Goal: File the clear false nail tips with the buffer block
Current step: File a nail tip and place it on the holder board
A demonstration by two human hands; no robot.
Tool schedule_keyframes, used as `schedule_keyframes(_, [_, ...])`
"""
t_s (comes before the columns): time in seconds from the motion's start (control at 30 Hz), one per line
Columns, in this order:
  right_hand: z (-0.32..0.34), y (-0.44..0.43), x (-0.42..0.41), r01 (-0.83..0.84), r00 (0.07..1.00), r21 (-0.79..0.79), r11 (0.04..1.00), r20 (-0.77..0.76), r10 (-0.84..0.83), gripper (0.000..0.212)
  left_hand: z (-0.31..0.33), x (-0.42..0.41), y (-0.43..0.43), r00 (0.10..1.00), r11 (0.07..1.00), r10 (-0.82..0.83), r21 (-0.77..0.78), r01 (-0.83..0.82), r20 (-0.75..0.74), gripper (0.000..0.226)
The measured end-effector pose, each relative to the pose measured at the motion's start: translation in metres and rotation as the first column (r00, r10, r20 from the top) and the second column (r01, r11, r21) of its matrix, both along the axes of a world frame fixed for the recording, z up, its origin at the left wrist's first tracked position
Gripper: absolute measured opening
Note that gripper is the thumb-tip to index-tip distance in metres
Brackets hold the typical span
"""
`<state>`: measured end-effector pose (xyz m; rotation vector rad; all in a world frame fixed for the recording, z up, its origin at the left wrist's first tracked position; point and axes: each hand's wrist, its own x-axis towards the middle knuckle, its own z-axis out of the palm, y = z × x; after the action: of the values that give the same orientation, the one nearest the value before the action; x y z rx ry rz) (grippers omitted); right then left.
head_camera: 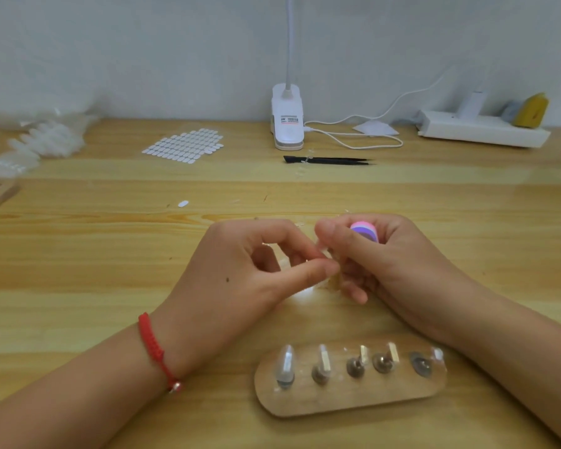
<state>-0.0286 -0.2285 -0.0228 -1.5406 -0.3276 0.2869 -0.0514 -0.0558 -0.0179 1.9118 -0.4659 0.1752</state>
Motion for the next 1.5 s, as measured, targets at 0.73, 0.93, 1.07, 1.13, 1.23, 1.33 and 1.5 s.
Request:
schedule_keyframes(0.73, [0.009, -0.002, -0.002, -0.056, 0.989, 0.143, 0.988, -0.130, 0.075, 0.018, 0.013, -0.008, 0.004, 0.974, 0.995, 0.091, 0.020, -0.097, 0.210, 0.025])
schedule_keyframes(0.93, [0.011, -0.007, 0.002, 0.041, 0.968, 0.264, 0.964, -0.251, 0.028, 0.022, 0.053, -0.032, 0.003, 0.918, 0.980, -0.153, 0.179, 0.092, 0.366, 0.021])
schedule_keyframes(1.07, [0.014, -0.013, 0.010, 0.181, 0.884, 0.528, 0.830, -0.456, 0.098, 0.020, 0.062, -0.018, 0.026, 0.956, 1.000, -0.021, -0.013, 0.026, 0.294, 0.024])
schedule_keyframes(1.13, [0.012, -0.015, 0.013, 0.209, 0.866, 0.568, 0.796, -0.486, 0.120, 0.018, 0.049, -0.015, 0.029, 0.987, 0.973, 0.057, -0.231, -0.021, 0.150, 0.030])
schedule_keyframes(1.23, [0.010, -0.016, 0.014, 0.204, 0.858, 0.590, 0.781, -0.492, 0.147, 0.013, 0.022, -0.015, 0.027, 0.994, 0.940, 0.070, -0.328, -0.094, -0.085, 0.025])
schedule_keyframes(1.33, [0.010, -0.018, 0.016, 0.216, 0.842, 0.614, 0.759, -0.510, 0.173, 0.013, 0.016, -0.018, 0.024, 0.995, 0.976, 0.029, -0.213, -0.048, -0.090, 0.025])
schedule_keyframes(1.5, [0.011, -0.027, 0.018, 0.264, 0.803, 0.695, 0.669, -0.543, 0.246, 0.014, 0.017, -0.035, 0.016, 0.997, 0.993, -0.077, 0.085, 0.078, -0.007, 0.021])
